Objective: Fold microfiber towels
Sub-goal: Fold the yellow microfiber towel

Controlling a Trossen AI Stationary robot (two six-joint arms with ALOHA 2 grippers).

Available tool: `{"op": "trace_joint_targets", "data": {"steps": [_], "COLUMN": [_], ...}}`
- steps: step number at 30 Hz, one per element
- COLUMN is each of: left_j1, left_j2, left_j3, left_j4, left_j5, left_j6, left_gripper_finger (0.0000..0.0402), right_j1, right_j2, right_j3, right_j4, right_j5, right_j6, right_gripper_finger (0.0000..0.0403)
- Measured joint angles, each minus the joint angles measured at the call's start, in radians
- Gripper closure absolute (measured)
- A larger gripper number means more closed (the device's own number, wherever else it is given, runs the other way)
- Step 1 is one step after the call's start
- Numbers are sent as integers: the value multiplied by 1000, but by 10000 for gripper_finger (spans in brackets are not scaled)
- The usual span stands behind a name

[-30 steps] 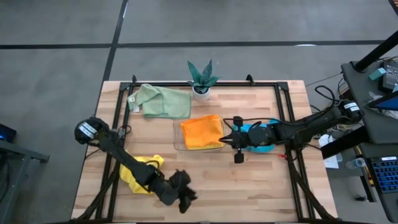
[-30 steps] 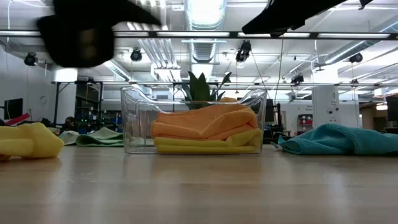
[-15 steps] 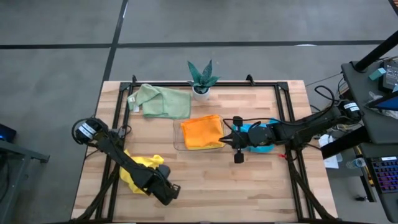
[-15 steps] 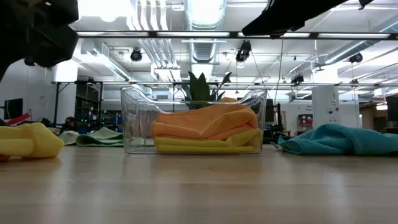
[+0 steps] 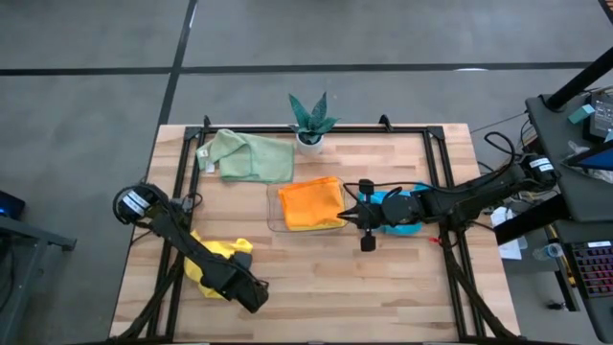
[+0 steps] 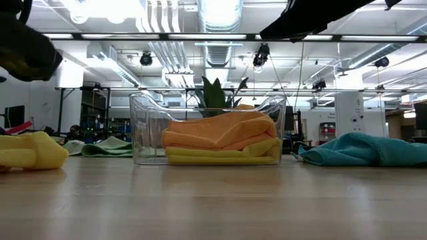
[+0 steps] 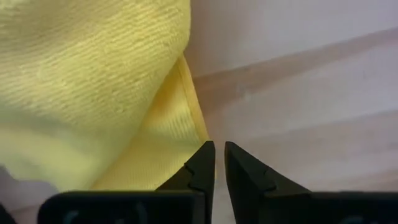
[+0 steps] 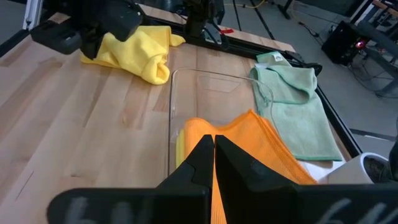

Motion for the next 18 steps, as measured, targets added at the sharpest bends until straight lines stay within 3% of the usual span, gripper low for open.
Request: {"op": "trace_joint_targets", "data": {"steps": [7,18], "left_j1": [-1,2], "left_j2": [-1,24], "left_j3": [-1,-3], "left_j4": [7,-6], "left_j5": [-42,-44], "left_j6": [10,30], "left_gripper_finger": [369,267], "right_j1": [0,0], "right_j2": [0,0], "right_j3": [-1,-4], "right_j4": [0,-2], "right_j5": [-1,-1], "right_j6": [10,9], "right_gripper_finger": [394,394]}}
